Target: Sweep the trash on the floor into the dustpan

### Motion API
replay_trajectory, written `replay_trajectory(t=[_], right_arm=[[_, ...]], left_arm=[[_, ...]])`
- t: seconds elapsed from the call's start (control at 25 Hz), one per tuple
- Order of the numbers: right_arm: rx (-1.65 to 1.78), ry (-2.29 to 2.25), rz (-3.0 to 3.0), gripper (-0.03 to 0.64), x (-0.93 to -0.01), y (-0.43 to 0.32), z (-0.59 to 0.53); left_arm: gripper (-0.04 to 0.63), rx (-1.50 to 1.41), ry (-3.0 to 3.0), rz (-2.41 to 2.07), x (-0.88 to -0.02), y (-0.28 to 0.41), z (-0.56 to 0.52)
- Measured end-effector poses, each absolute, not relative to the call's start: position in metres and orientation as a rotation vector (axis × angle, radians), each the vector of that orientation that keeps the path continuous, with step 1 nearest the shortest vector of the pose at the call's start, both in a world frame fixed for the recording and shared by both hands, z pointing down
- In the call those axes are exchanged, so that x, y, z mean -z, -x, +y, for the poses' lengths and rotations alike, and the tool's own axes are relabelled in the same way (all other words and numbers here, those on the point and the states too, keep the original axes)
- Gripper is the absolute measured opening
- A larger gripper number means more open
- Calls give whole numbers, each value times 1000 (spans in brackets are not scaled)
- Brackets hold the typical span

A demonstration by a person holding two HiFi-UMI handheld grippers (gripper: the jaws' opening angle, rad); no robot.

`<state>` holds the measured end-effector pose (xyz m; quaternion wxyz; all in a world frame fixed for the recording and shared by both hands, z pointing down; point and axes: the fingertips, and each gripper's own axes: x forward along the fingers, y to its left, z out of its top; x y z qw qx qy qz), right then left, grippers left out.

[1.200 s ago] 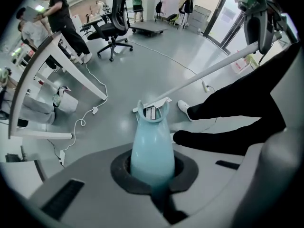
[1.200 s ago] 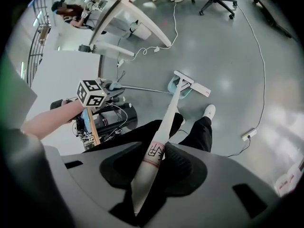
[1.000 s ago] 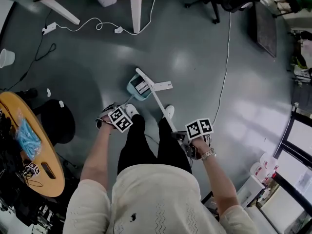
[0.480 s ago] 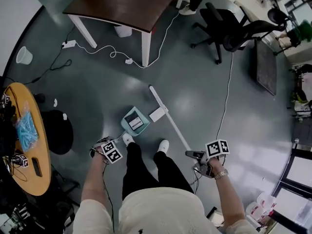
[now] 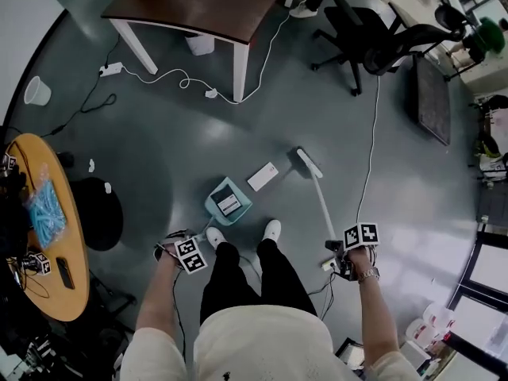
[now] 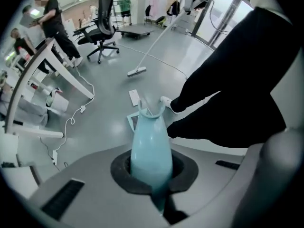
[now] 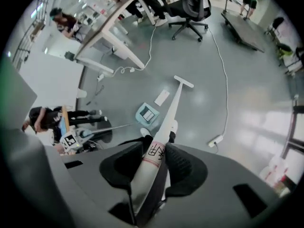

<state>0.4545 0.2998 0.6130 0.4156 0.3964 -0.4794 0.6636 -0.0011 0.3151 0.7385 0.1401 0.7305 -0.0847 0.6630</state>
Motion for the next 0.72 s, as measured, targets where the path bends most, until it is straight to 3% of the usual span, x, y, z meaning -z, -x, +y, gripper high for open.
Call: replay_trajectory(t=[0.28,0.72], right_arm=[[-1698,-897,-1116,153,-649,-379,350],[-1506,-552,-1187,152,-630,-287,412]], left_arm=[[12,-1859,-2088,-285,-749,9,309],[12,-1811,-2059,-420,-758,22,313]])
